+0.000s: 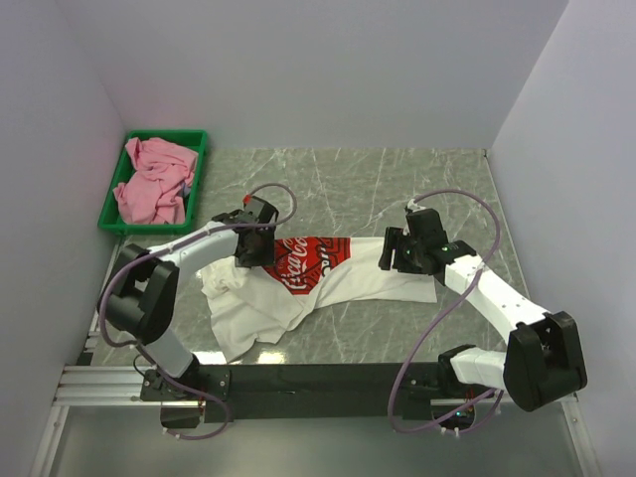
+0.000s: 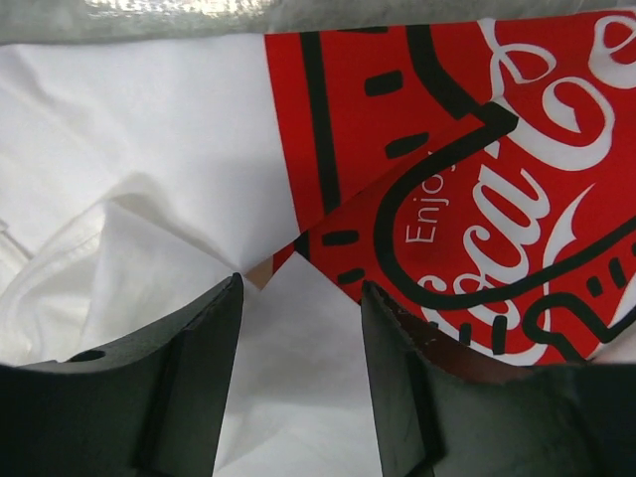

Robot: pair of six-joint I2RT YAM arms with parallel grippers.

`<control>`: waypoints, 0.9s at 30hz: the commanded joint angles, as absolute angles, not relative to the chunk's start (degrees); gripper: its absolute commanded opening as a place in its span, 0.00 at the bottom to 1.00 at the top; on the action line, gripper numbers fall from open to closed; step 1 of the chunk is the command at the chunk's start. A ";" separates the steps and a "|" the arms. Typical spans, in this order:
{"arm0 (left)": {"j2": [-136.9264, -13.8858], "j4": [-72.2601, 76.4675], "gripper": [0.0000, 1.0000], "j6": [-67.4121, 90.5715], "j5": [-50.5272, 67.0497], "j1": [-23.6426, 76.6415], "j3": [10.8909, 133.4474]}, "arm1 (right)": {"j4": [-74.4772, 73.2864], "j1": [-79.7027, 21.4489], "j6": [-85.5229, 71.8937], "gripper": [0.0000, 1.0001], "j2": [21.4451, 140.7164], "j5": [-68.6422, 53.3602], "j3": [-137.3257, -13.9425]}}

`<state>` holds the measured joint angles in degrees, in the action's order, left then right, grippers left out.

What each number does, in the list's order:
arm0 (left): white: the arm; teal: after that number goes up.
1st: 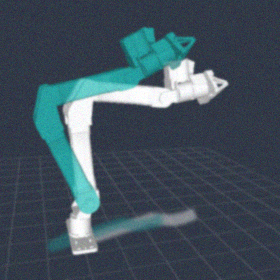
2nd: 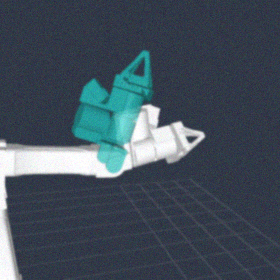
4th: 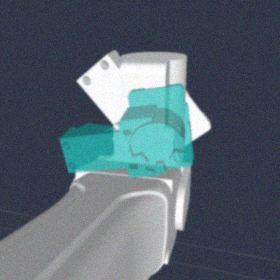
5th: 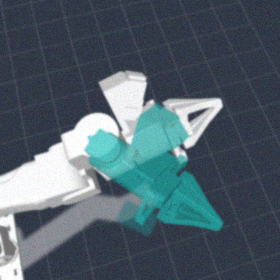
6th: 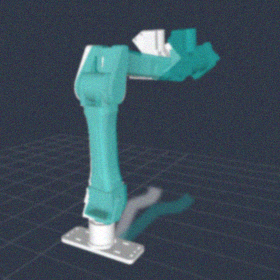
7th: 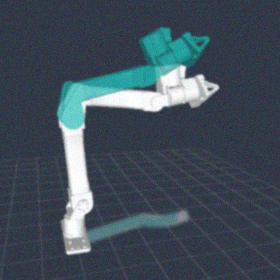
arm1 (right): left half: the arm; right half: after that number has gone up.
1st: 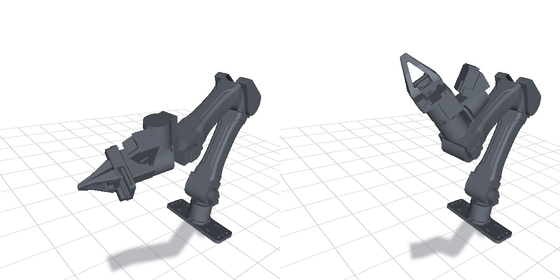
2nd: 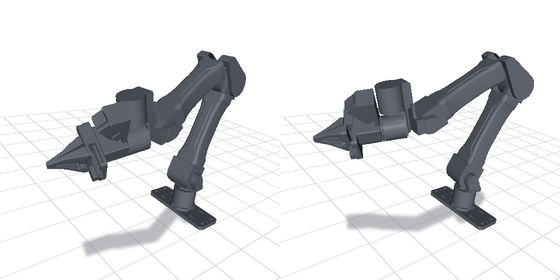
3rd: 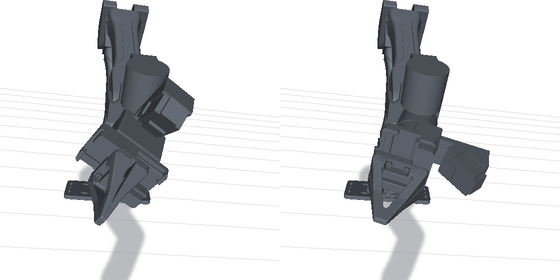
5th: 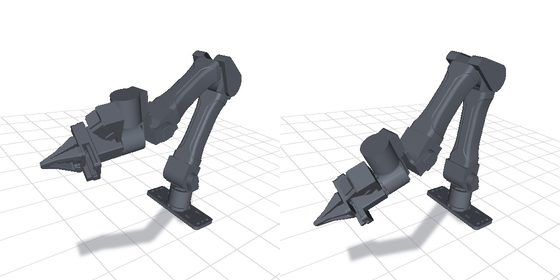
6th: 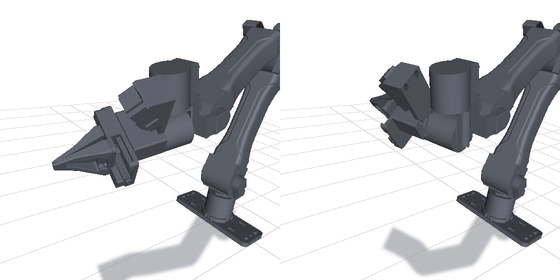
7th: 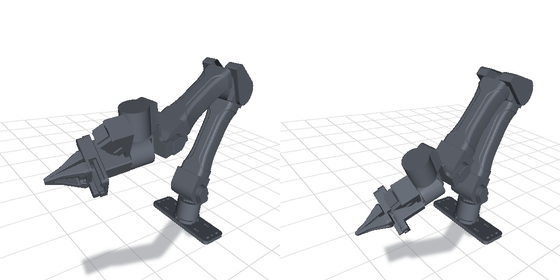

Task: Fold and stack the t-shirts
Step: Flatten the tshirt out

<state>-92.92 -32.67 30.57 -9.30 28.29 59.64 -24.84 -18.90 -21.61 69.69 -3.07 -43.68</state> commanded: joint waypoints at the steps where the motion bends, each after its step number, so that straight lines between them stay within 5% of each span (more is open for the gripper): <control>1: -94.83 -31.90 0.57 28.83 -10.10 29.18 61.96 | -22.50 -18.19 -21.62 0.71 70.13 -2.99 -42.80; 11: -96.50 -30.59 0.57 30.23 -10.46 30.06 58.80 | -20.92 -17.75 -21.62 0.71 70.93 -3.96 -41.75; 14: -96.15 -30.06 0.49 30.94 -9.85 30.59 57.75 | -20.92 -17.75 -21.71 0.71 70.75 -4.04 -41.75; 21: -93.00 -30.14 0.06 31.29 -10.54 31.38 57.30 | -21.36 -17.58 -21.97 0.71 69.88 -3.87 -41.92; 27: -82.98 -31.82 0.01 32.08 -15.99 31.38 59.59 | -21.97 -17.49 -23.29 0.71 67.68 -1.50 -42.54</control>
<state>-89.30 -31.94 31.16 -12.21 31.11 57.34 -23.16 -18.06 -22.02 70.46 -3.75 -41.87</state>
